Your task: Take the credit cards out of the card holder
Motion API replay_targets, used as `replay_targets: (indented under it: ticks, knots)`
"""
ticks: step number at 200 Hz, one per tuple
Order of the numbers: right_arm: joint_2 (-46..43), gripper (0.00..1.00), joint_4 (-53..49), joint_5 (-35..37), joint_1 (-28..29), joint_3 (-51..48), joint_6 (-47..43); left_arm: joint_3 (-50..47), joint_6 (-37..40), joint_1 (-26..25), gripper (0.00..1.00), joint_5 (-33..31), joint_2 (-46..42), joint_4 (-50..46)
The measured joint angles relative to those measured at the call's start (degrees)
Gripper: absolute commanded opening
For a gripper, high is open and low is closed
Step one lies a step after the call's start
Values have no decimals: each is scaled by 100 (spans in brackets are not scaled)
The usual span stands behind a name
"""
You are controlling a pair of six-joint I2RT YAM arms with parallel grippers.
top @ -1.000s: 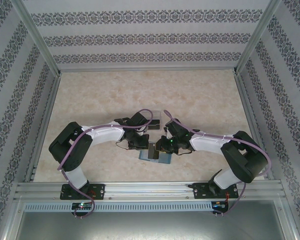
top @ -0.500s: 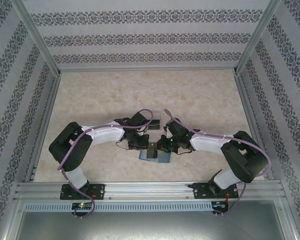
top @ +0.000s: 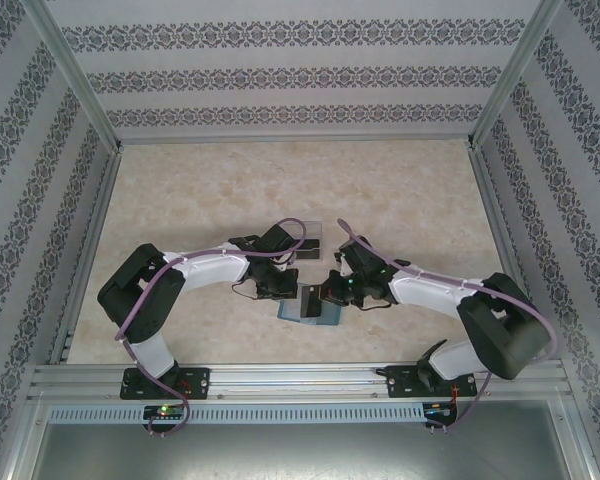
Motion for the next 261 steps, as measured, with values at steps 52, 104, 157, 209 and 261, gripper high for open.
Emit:
replay_targets:
  ticks: [52, 104, 157, 209, 261]
  knots:
    - [-647, 6, -498, 205, -179, -188, -111, 0, 2, 0, 6, 0, 0, 0]
    - [-669, 8, -487, 188, -177, -210, -61, 28, 31, 0, 6, 2, 17, -24]
    - [-632, 18, -446, 118, -72, -203, 109, 28, 42, -2, 6, 2, 20, -24]
    - [-535, 18, -428, 74, 146, -98, 219, 26, 42, -2, 6, 4, 20, -22]
    - [-332, 10, -439, 151, 385, 120, 299, 22, 44, -2, 6, 4, 20, -20]
